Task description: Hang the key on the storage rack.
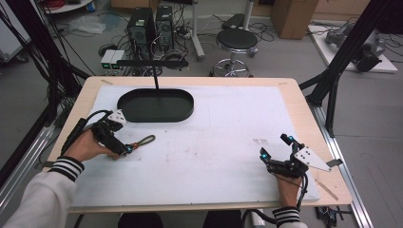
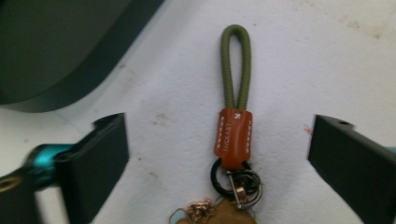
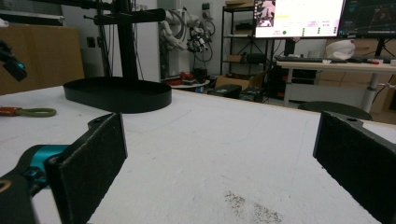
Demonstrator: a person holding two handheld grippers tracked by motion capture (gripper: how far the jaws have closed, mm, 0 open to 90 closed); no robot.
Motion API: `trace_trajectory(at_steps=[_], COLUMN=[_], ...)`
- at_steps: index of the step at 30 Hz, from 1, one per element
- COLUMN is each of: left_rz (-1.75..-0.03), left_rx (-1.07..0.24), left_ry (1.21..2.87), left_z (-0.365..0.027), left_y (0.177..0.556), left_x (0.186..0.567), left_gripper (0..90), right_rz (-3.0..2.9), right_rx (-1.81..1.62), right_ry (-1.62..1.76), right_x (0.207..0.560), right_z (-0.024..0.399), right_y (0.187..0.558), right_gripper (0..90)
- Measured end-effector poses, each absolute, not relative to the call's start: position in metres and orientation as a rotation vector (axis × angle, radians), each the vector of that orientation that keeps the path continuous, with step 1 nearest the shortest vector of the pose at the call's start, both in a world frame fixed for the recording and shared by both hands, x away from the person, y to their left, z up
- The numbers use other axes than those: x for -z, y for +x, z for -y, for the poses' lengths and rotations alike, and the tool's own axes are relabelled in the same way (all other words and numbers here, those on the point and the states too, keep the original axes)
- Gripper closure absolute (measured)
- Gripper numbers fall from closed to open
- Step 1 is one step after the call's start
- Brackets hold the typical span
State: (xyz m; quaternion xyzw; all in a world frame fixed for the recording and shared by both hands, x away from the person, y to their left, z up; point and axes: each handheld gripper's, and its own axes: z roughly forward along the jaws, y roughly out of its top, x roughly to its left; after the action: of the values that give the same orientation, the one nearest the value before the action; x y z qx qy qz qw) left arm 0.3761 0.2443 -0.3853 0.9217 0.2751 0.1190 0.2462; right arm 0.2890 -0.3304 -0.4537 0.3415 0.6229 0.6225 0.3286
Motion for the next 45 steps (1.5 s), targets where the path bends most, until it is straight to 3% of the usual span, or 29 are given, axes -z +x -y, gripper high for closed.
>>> trace_trajectory(at_steps=[8, 17, 37, 45], left_rz=[-0.752, -0.736, -0.81, -0.759], left_rx=[-0.225, -0.185, -0.099, -0.107], left_ry=[2.591, 2.657, 2.749, 2.783], left_z=[-0.236, -0.23, -0.219, -0.218], left_y=[0.382, 0.386, 0.396, 0.394], left_x=[0.396, 0.396, 0.403, 0.403], left_gripper=[16.0, 23.6, 49.3, 70.1], right_rz=[-1.631, -1.63, -1.627, -1.627], right_rx=[-1.632, -1.634, -1.635, -1.637], right_ry=[0.897, 0.897, 0.897, 0.898], right_x=[0.454, 0.454, 0.454, 0.454], right_z=[0.331, 0.331, 0.331, 0.331], right_y=[0.289, 0.289, 0.289, 0.289], right_gripper=[1.7, 1.7, 1.8, 1.8])
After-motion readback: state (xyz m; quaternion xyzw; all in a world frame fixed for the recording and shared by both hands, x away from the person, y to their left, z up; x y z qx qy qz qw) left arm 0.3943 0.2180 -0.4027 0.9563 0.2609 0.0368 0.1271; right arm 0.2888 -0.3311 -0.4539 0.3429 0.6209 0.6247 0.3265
